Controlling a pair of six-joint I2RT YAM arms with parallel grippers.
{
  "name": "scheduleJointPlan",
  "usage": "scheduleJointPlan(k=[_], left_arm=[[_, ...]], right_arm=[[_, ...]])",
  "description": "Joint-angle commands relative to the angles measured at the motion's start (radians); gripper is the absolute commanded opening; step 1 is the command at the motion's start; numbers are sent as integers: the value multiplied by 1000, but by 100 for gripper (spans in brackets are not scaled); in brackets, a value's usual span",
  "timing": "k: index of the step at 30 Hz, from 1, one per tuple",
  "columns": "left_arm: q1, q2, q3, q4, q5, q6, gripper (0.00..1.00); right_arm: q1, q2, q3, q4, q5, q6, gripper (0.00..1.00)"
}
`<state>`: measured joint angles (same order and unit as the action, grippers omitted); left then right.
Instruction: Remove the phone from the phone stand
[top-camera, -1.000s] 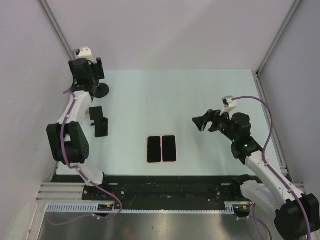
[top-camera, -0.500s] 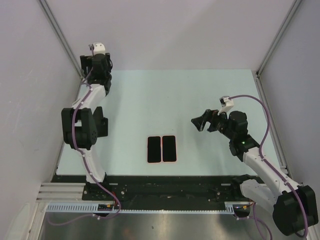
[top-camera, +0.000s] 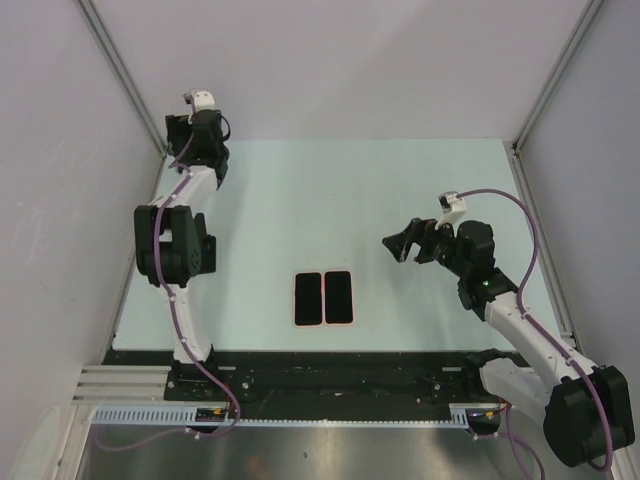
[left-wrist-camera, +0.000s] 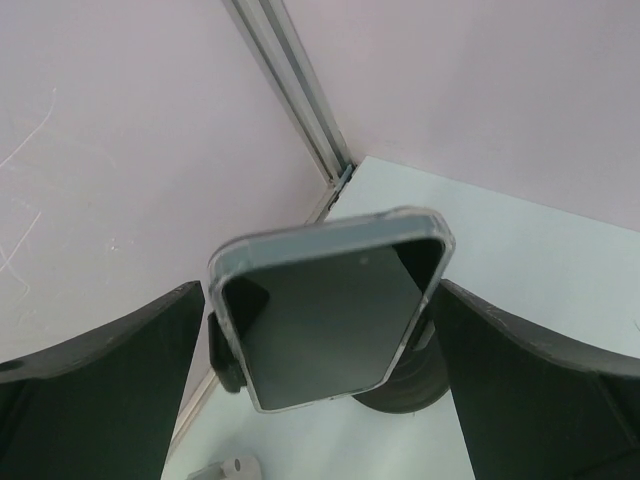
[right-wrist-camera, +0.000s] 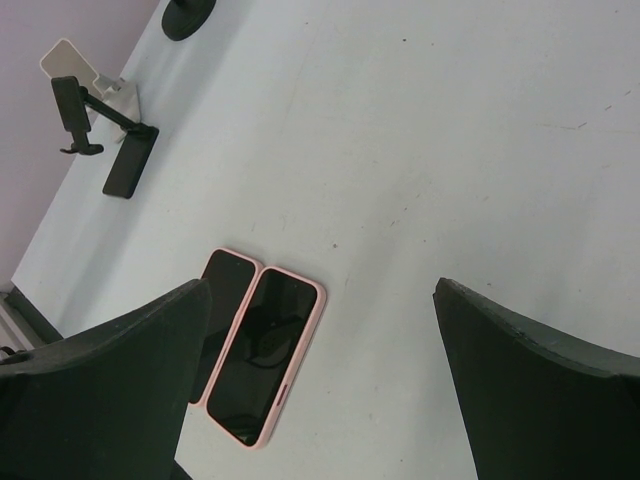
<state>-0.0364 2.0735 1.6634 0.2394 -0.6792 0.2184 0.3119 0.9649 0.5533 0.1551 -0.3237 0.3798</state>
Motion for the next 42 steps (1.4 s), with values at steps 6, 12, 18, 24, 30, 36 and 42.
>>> scheduleJointPlan(k=[6, 12, 18, 24, 30, 36, 42], left_arm=[[7, -21, 1, 29, 6, -53, 100], [24, -108, -39, 28, 82, -102, 100], [33, -162, -54, 28, 176, -151, 100], [101, -205, -91, 20, 372, -198, 100], [202, -236, -116, -14, 716, -212, 100], [257, -193, -57, -74, 911, -162, 93], [283, -102, 51, -158, 984, -125, 81]], right_arm=[[-7, 11, 0, 50, -17, -10, 100], [-2, 15, -1, 54, -23, -10, 100], [-4, 12, -1, 52, -25, -12, 100], [0, 15, -1, 52, -23, -13, 100], [3, 23, 0, 58, -28, -18, 100], [7, 28, -1, 63, -38, -24, 100], [9, 31, -1, 67, -51, -30, 100]])
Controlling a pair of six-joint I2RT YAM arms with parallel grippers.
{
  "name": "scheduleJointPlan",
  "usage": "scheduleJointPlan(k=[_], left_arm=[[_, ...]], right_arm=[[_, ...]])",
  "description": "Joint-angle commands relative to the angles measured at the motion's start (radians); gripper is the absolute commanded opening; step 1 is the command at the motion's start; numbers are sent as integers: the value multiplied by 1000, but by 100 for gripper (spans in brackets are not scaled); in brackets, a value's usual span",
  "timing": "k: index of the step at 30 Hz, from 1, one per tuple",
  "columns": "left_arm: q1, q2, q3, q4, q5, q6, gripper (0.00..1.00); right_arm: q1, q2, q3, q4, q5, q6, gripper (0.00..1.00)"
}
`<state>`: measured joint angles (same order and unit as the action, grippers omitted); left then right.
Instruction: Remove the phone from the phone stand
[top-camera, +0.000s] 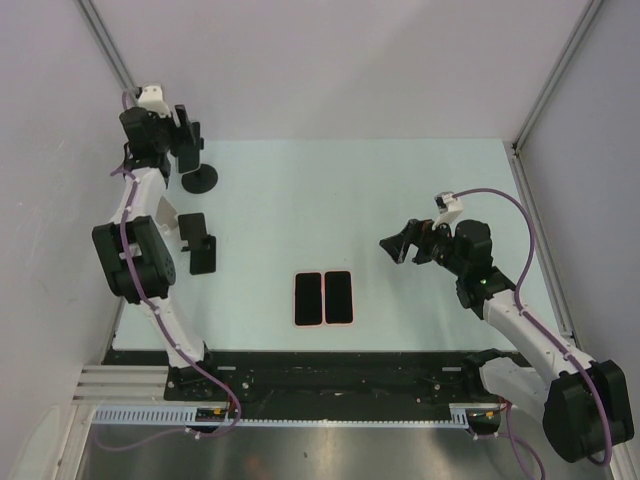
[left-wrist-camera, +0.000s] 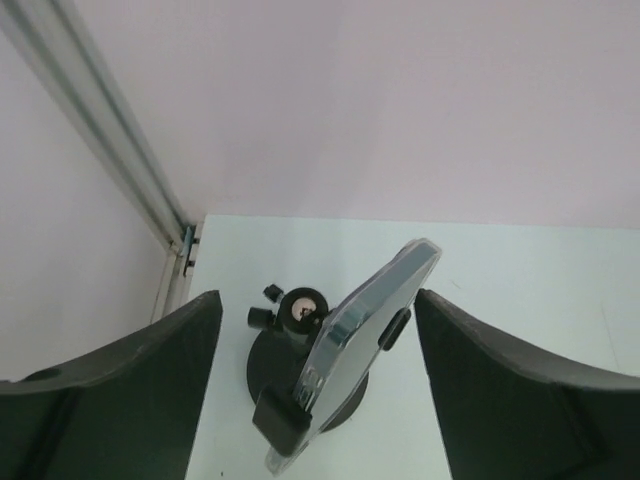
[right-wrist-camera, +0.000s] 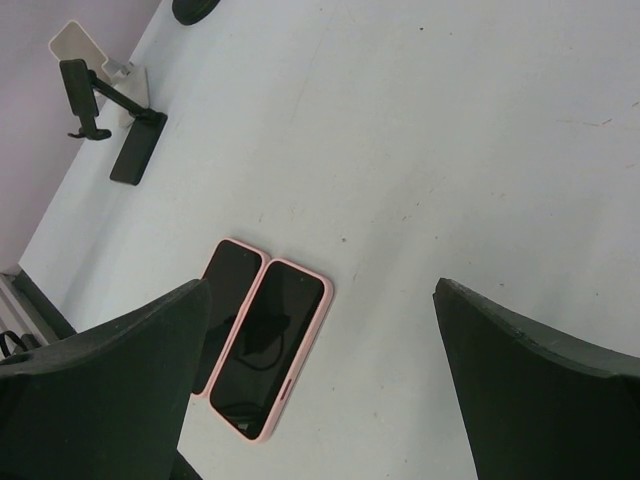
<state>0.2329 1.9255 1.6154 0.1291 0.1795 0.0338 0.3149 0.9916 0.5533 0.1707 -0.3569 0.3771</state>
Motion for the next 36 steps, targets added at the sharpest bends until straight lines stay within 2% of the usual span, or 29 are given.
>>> scheduleJointPlan(k=[1, 8, 11, 12, 17, 18, 19, 26, 30, 36], left_arm=[[17, 55, 112, -57, 146, 60, 79], [23, 84, 143, -63, 282, 60, 63], [23, 86, 136, -65, 320, 58, 49], [25, 79, 136, -66, 334, 57, 40], [17, 44, 136, -65, 402, 52, 12], [11, 32, 136, -63, 403, 51, 3], [3, 14, 135, -63, 405, 52, 0], [-110, -97, 118, -37, 367, -1, 0], [-223, -174, 74, -10, 292, -28, 0], [-455, -290, -69, 47, 169, -86, 0]], right_arm=[[6, 5, -1, 53, -23, -27, 100], [6, 10, -3, 61, -39, -29, 100], [4, 9, -3, 62, -47, -30, 100], [4, 7, -3, 62, -48, -30, 100], [4, 4, -1, 69, -66, -32, 100], [4, 4, -3, 69, -73, -32, 100], [4, 1, -3, 69, -76, -33, 100], [7, -33, -1, 73, -99, -27, 99], [19, -76, -1, 53, -83, -24, 99], [46, -119, 2, 7, -42, -21, 98]])
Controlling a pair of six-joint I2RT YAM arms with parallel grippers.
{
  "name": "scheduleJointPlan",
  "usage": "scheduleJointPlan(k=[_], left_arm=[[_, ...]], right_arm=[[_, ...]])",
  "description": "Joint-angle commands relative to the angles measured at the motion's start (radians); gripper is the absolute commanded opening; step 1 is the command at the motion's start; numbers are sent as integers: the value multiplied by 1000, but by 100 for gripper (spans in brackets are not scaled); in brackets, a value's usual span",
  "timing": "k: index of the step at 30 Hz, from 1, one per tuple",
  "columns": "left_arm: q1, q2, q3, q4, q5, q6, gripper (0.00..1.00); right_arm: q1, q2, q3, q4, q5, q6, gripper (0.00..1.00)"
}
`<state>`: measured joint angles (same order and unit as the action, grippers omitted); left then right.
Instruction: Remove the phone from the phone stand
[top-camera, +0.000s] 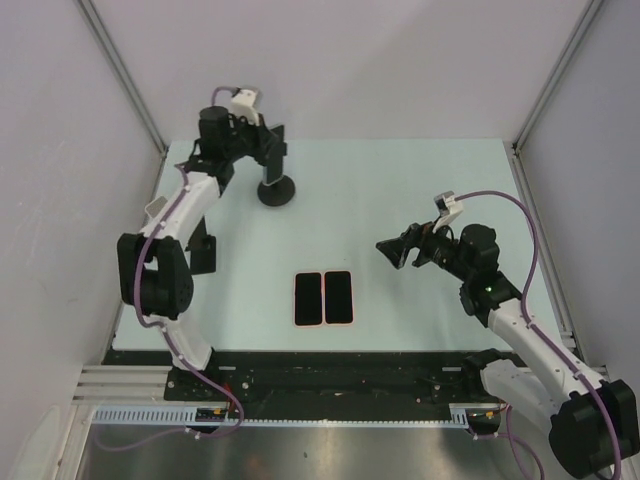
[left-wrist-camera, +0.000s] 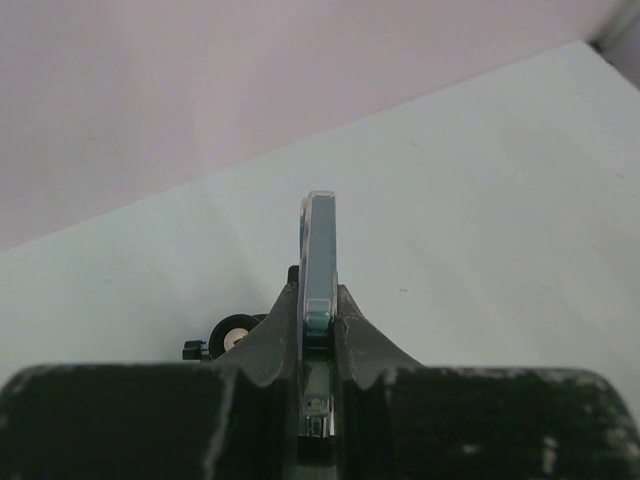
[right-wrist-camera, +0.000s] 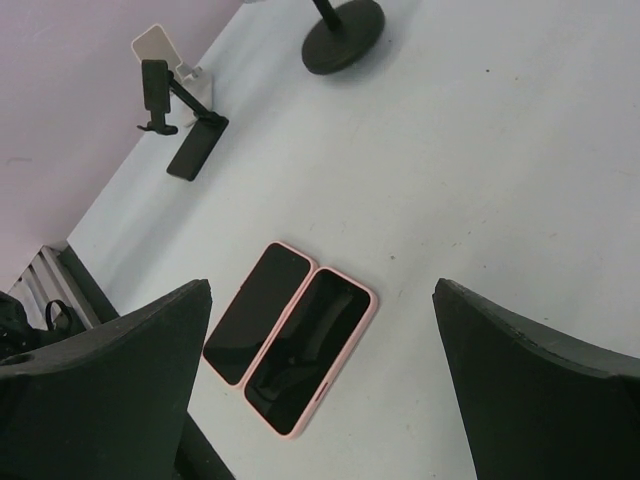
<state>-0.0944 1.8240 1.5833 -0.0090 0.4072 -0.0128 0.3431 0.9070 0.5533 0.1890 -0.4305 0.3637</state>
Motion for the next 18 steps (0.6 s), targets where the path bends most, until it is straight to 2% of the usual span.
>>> scheduleJointPlan(k=[1, 6, 7, 8, 14, 18], left_arm=[[-157, -201, -74, 191, -77, -44, 0], [-356, -255, -181, 268, -284, -62, 0], [-387, -267, -207, 273, -394, -55, 0], [-442, -270, -223, 285, -442, -55, 0], [-588, -293, -316, 336, -700, -99, 0], [-648, -292, -341, 342, -844, -142, 0]], right_arm=[[23, -37, 2, -23, 38, -8, 98], [40, -62, 3, -48, 76, 4, 98], [42, -68, 5, -55, 82, 6, 98], [45, -69, 4, -60, 93, 4, 98], [57, -71, 4, -89, 118, 1, 98], [63, -60, 4, -91, 127, 3, 98]])
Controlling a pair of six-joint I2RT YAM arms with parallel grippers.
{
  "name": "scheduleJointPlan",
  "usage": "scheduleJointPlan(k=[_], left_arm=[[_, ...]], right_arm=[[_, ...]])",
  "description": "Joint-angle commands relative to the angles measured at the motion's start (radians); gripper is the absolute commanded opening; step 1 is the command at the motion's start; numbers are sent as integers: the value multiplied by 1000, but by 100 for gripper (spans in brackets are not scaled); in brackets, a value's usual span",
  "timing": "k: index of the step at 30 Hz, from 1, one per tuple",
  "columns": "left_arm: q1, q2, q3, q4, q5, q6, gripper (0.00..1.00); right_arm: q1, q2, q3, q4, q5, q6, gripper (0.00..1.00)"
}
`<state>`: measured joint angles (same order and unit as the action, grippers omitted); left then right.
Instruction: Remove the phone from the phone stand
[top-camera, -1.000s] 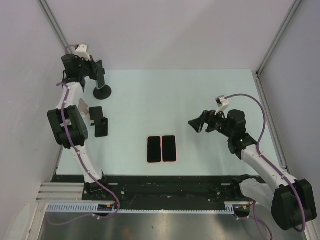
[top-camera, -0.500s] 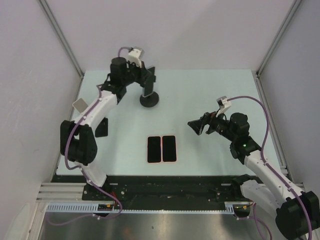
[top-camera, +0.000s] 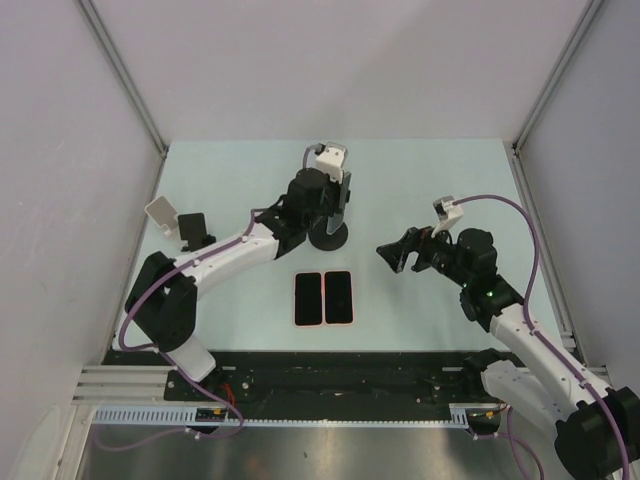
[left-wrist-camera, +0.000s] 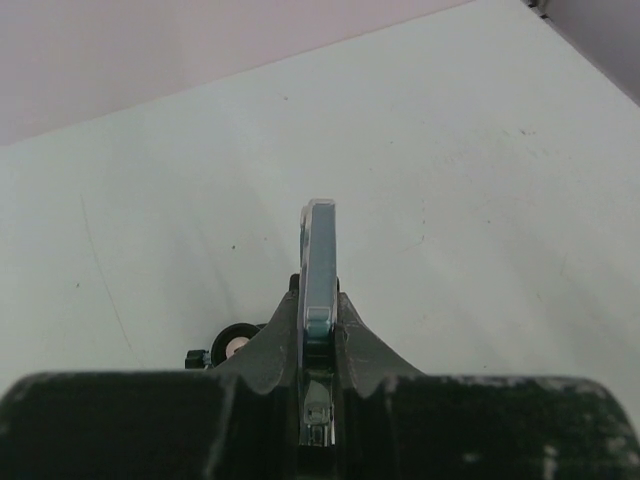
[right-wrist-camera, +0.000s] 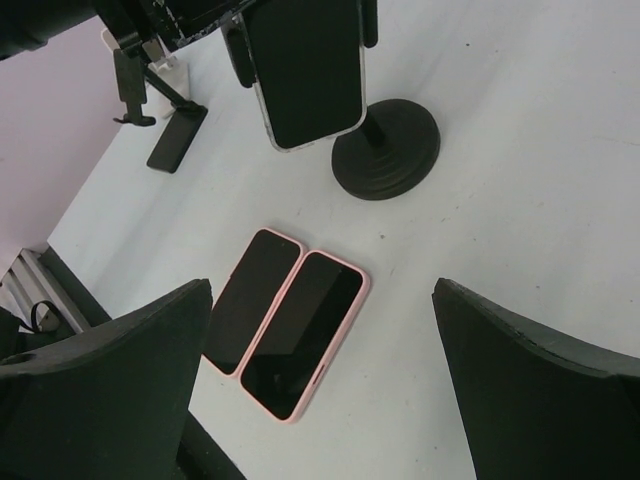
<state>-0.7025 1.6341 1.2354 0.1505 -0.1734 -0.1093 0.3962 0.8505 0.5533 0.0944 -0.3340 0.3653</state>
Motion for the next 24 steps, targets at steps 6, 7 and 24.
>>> scheduleJointPlan(k=[6, 7, 24], left_arm=[[-120, -103, -33, 179, -478, -155, 0], [-136, -105, -33, 179, -498, -148, 0], [-138, -221, -68, 163, -367, -60, 98]], right_arm=[[26, 34, 22, 13, 27, 15, 98], [27, 42, 26, 10, 29, 12, 98], [89, 134, 195, -90, 130, -42, 98]])
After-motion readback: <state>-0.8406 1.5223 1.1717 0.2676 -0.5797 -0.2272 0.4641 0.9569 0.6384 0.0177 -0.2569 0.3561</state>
